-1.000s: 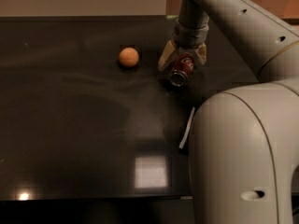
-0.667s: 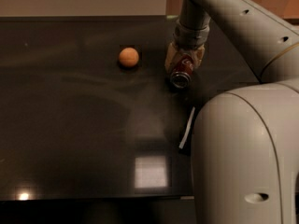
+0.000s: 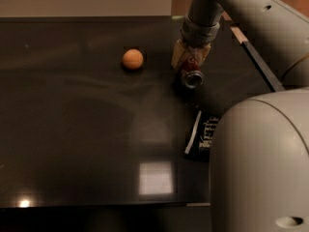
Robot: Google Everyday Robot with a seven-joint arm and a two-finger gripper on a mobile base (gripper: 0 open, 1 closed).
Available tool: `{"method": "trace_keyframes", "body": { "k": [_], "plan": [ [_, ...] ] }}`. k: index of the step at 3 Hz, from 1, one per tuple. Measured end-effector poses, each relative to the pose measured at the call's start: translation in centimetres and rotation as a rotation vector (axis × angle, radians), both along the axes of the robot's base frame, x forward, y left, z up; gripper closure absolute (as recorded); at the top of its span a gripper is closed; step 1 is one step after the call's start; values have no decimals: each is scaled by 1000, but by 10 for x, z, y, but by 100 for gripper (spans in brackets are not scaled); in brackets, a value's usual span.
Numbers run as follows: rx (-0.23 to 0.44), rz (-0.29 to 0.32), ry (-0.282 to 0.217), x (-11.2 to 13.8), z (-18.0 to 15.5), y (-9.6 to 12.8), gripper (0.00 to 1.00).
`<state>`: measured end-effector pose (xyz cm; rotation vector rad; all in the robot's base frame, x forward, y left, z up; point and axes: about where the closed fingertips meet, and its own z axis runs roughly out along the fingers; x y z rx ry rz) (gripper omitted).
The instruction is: Place coke can upright
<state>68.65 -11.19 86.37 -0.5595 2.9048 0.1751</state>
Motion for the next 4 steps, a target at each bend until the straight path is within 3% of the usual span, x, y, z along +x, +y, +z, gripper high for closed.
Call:
{"method": "trace_keyframes", "body": {
  "k": [1, 3, 4],
  "plan": [
    [66, 128, -97, -3, 25, 14, 100],
    [207, 363, -334, -14, 55, 33, 100],
    [283, 453, -471, -19, 65, 41, 100]
  ]
}}
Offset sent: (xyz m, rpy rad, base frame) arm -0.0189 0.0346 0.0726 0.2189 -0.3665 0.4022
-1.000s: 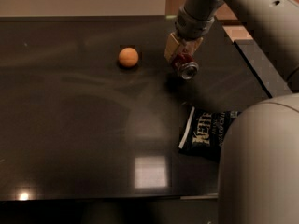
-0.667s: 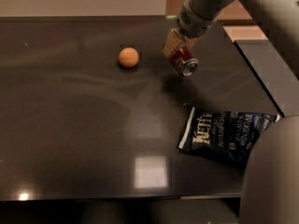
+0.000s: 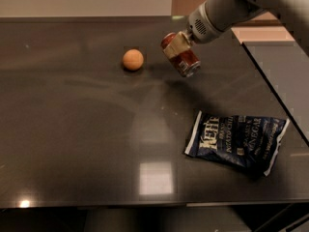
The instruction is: Place coke can upright
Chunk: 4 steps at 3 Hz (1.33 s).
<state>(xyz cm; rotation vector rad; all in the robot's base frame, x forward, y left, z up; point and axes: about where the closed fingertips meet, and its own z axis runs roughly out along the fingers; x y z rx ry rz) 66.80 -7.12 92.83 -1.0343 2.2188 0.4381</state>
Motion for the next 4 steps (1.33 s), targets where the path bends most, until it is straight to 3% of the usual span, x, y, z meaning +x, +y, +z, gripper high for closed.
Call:
{"method": "trace_keyframes", "body": {
  "k": [1, 2, 4],
  "plan": [
    [79, 67, -134, -4, 13, 6, 100],
    [142, 91, -248, -10, 24, 10, 100],
    [313, 63, -414, -22, 28, 10, 100]
  ]
}}
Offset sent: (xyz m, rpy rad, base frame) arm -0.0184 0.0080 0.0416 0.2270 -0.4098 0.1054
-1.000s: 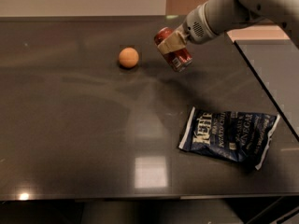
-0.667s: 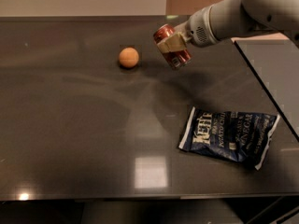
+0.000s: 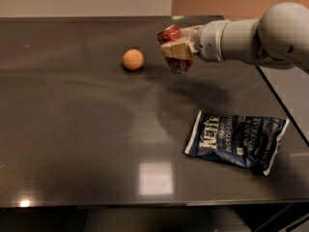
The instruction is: Place coke can upright
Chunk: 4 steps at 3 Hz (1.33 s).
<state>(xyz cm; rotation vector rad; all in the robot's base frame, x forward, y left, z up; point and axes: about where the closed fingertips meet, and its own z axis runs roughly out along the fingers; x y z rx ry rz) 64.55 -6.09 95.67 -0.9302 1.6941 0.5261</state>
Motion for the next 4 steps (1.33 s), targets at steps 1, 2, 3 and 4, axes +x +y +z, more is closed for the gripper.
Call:
{"method": "trace_keyframes", "body": {
  "k": [1, 2, 3, 4],
  "plan": [
    [89, -14, -71, -5, -1, -4, 100],
    [156, -18, -145, -9, -2, -8, 100],
    [198, -6, -196, -10, -5, -10, 100],
    [222, 8, -223, -5, -12, -13, 100]
  ]
}}
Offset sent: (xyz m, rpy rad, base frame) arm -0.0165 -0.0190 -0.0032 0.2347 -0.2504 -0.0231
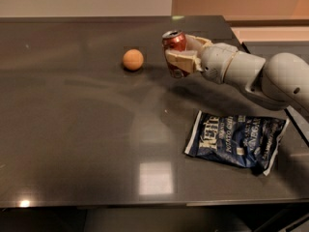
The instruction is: Place coke can upright
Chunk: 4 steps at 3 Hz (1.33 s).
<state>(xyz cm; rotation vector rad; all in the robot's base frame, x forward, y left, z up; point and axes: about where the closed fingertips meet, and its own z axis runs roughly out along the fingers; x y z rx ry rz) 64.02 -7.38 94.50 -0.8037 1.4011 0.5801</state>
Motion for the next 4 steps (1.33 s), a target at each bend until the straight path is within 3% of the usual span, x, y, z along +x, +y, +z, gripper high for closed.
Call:
{"method": "trace_keyframes", "body": {
  "k": [1, 4],
  "plan": [
    [14, 14, -8, 5, -6, -2, 100],
    [26, 40, 30, 18, -20, 0, 100]
  ]
}}
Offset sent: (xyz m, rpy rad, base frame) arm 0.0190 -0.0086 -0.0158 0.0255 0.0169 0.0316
